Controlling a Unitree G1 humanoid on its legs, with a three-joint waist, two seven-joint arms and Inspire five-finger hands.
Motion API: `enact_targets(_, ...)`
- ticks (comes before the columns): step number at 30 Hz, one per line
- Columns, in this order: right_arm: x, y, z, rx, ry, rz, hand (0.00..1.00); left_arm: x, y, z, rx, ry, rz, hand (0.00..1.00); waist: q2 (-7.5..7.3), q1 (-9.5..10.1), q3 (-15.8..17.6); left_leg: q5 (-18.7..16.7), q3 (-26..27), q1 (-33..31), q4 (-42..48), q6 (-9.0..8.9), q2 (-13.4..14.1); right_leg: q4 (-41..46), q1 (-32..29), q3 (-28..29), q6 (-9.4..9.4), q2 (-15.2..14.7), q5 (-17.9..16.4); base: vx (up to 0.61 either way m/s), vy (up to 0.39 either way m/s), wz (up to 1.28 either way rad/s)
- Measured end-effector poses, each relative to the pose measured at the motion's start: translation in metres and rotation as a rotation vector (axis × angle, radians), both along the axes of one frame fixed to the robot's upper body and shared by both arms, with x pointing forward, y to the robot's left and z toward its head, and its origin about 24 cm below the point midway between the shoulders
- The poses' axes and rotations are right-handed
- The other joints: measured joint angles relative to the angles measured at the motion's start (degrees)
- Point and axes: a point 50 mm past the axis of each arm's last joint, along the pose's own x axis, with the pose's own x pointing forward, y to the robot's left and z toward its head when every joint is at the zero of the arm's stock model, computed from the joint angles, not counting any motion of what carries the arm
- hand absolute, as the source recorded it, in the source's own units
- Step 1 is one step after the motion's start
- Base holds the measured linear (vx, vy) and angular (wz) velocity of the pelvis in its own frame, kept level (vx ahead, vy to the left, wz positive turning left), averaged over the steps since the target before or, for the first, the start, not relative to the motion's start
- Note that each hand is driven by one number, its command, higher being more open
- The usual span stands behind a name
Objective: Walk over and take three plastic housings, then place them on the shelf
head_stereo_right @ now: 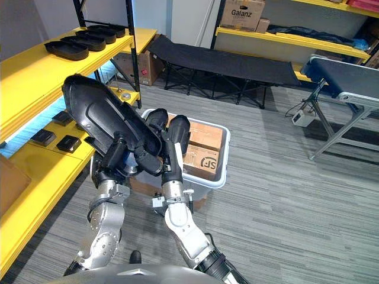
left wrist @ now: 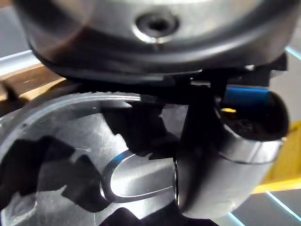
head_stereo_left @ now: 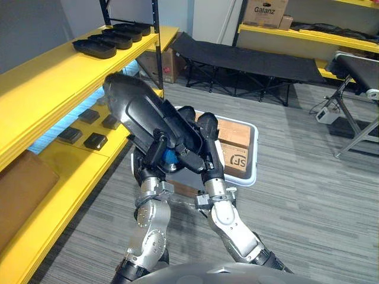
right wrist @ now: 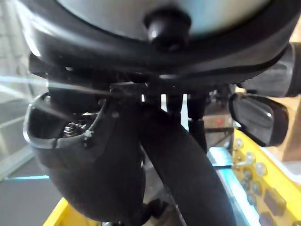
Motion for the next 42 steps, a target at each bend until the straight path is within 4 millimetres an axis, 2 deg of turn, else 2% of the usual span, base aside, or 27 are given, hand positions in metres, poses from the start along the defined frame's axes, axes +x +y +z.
enact_targets(6,0.000,-0.004,-0.006,0.064,0.071,0.018,1.00,-0.001,0.000,0.009,0.236,-0.061,0.067,0.00,-0.03,0.03,0.0,-0.1,0.0,0.1,0.0,-0.14,0.0,0.0,0.1,0.0,0.00,0.0,0.0,0.00,0.000,0.00)
enact_targets(8,0.001,-0.009,-0.011,0.083,0.115,0.009,1.00,-0.001,0.000,0.010,0.317,-0.055,0.076,0.00,-0.03,0.07,0.0,-0.1,0.0,0.1,0.0,-0.20,0.0,0.0,0.1,0.1,0.00,0.0,0.0,0.00,0.000,0.00)
enact_targets(10,-0.001,-0.019,-0.020,0.176,0.192,-0.015,1.00,0.000,0.005,0.011,0.365,-0.050,0.111,0.00,-0.03,0.05,0.0,-0.2,0.0,0.1,0.0,-0.21,0.0,0.0,0.1,0.1,0.00,0.0,0.0,0.00,0.000,0.00)
enact_targets(13,-0.004,-0.039,-0.031,0.312,0.255,-0.017,1.00,-0.001,0.022,0.011,0.423,-0.035,0.188,0.00,0.01,-0.04,0.2,-0.2,0.3,0.2,0.0,-0.25,0.2,0.0,0.1,0.5,0.00,0.1,0.0,0.00,0.000,-0.03)
enact_targets(15,-0.007,-0.072,-0.041,0.414,0.271,-0.022,1.00,-0.002,0.047,0.014,0.488,-0.026,0.327,0.00,-0.08,0.08,0.7,-0.4,0.6,0.5,0.0,-0.36,0.3,0.0,0.2,1.0,-0.04,0.3,0.0,0.00,0.000,-0.09)
enact_targets(16,-0.008,-0.080,-0.043,0.431,0.276,-0.022,1.00,-0.003,0.053,0.015,0.503,-0.024,0.358,0.00,-0.09,0.07,0.7,-0.4,0.7,0.5,0.0,-0.41,0.4,0.0,0.2,1.2,-0.06,0.3,-0.1,0.00,-0.011,-0.11)
enact_targets(17,-0.008,-0.094,-0.045,0.459,0.285,-0.036,1.00,-0.005,0.067,0.016,0.540,-0.019,0.429,0.00,-0.09,0.05,0.9,-0.5,0.9,0.6,0.0,-0.51,0.6,0.0,0.1,1.4,-0.09,0.5,-0.1,0.01,-0.016,-0.07)
enact_targets(18,-0.008,-0.101,-0.045,0.476,0.286,-0.045,1.00,-0.006,0.071,0.017,0.557,-0.017,0.451,0.00,-0.07,0.06,0.9,-0.5,0.9,0.6,0.0,-0.54,0.7,0.0,0.1,1.4,-0.12,0.5,-0.1,0.01,-0.030,-0.05)
enact_targets(19,-0.008,-0.116,-0.045,0.542,0.277,-0.067,1.00,-0.009,0.080,0.019,0.586,-0.016,0.487,0.00,-0.07,0.07,1.0,-0.6,0.9,0.6,0.0,-0.61,0.8,0.0,0.1,1.5,-0.23,0.7,-0.2,0.00,0.000,0.00)
enact_targets(23,-0.009,-0.142,-0.029,0.732,0.136,-0.025,1.00,-0.019,0.086,0.019,0.681,-0.019,0.490,0.00,0.20,-0.04,1.2,-0.8,1.2,0.7,0.0,-0.91,1.1,-0.1,0.1,1.7,-0.41,0.9,-0.3,0.02,-0.032,-0.04)
enact_targets(24,-0.009,-0.145,-0.022,0.721,0.107,0.006,1.00,-0.021,0.086,0.017,0.692,-0.015,0.467,0.00,0.27,-0.32,1.2,-0.9,1.5,0.8,0.0,-0.99,1.2,-0.1,-0.1,2.1,-0.42,1.0,-0.3,0.02,-0.024,-0.10)
enact_targets(27,-0.014,-0.153,-0.026,0.624,0.123,-0.035,1.00,-0.021,0.084,0.016,0.698,-0.025,0.427,0.00,0.19,-0.33,1.2,-1.1,1.8,0.8,0.0,-0.99,1.3,-0.1,-0.2,2.4,-0.50,1.1,-0.4,0.02,-0.014,-0.07)
enact_targets(30,-0.033,-0.165,-0.051,0.527,0.245,-0.188,1.00,-0.024,0.082,0.013,0.634,-0.034,0.367,0.00,0.44,-0.39,1.4,-1.4,2.2,0.8,0.0,-0.97,1.3,-0.1,-0.5,2.8,-0.55,1.1,-0.5,0.03,-0.012,-0.07)
enact_targets(32,-0.050,-0.170,-0.076,0.517,0.367,-0.331,1.00,-0.030,0.081,0.006,0.604,-0.001,0.344,0.00,0.90,-1.07,1.9,-1.5,2.4,0.7,0.0,-0.95,1.3,-0.2,-0.7,3.0,-0.56,1.1,-0.5,0.04,-0.014,-0.06)
enact_targets(36,-0.073,-0.171,-0.103,0.461,0.515,-0.504,1.00,-0.035,0.075,-0.002,0.562,0.025,0.298,0.00,1.22,-1.70,2.2,-1.5,2.7,0.6,0.0,-0.87,1.4,-0.2,-1.0,3.3,-0.55,1.1,-0.5,0.02,-0.012,-0.04)
enact_targets(39,-0.074,-0.170,-0.105,0.454,0.527,-0.524,1.00,-0.033,0.068,-0.002,0.554,0.012,0.251,0.00,1.25,-1.72,2.2,-1.5,2.9,0.7,0.0,-0.91,1.6,-0.2,-1.1,3.4,-0.56,1.3,-0.5,0.01,-0.017,-0.04)
enact_targets(42,-0.065,-0.167,-0.100,0.460,0.480,-0.512,1.00,-0.033,0.065,-0.002,0.553,0.008,0.238,0.00,1.27,-1.69,2.2,-1.5,3.1,0.7,0.0,-1.01,2.0,-0.1,-1.1,3.6,-0.88,1.6,-0.7,0.00,-0.012,-0.02)
